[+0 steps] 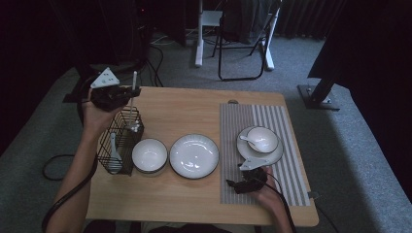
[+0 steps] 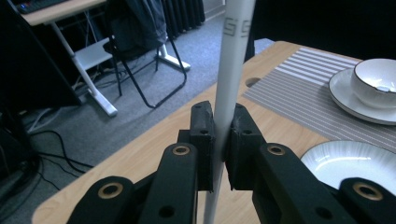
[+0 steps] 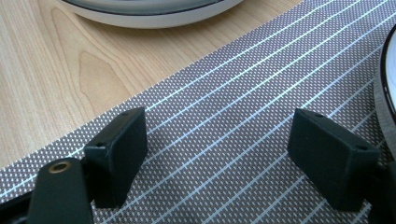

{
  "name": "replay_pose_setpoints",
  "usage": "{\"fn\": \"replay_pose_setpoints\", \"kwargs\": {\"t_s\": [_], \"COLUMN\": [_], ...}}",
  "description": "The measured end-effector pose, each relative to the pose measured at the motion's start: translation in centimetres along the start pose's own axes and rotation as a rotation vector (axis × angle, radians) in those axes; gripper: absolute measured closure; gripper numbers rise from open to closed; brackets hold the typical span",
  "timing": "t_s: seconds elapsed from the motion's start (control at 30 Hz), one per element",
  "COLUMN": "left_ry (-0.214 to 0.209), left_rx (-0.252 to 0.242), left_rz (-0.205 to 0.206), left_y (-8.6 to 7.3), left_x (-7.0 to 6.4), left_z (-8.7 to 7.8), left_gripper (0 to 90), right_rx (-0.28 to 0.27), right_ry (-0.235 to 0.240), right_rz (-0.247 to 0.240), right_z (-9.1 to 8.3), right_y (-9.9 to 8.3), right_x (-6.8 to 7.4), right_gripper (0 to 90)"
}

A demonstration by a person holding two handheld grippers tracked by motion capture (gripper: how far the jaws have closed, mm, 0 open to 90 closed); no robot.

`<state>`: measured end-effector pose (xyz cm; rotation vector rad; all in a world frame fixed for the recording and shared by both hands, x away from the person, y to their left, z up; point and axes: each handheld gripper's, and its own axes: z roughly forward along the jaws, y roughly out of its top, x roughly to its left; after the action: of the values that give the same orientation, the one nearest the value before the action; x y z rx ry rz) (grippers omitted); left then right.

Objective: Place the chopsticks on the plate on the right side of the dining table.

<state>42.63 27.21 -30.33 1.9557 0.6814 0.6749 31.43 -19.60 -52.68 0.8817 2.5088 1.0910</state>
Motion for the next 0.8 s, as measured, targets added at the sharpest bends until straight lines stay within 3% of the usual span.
{"fn": "replay_pose_setpoints", "kwargs": {"t_s": [0.4, 0.63, 0.8], "left_ry": [0.025, 0.0, -0.043], "left_rx": [-0.068, -0.101, -0.121], "left_rz": [0.052, 0.06, 0.037], "left_y": [1.8, 2.9, 3.1], "left_x": [-0.7, -1.3, -1.6], "left_z": [-0.6, -0.6, -0.2], "left_gripper": [84.2, 84.2, 84.2], "right_rx": [0.0, -0.001, -0.001], "right_ry": [0.0, 0.0, 0.0], "right_rz": [0.0, -0.001, -0.001], "right_z": [0.0, 0.0, 0.0], "right_y": [0.0, 0.0, 0.0], "right_x": [0.0, 0.0, 0.0], "right_gripper": [19.5, 19.5, 19.5]}}
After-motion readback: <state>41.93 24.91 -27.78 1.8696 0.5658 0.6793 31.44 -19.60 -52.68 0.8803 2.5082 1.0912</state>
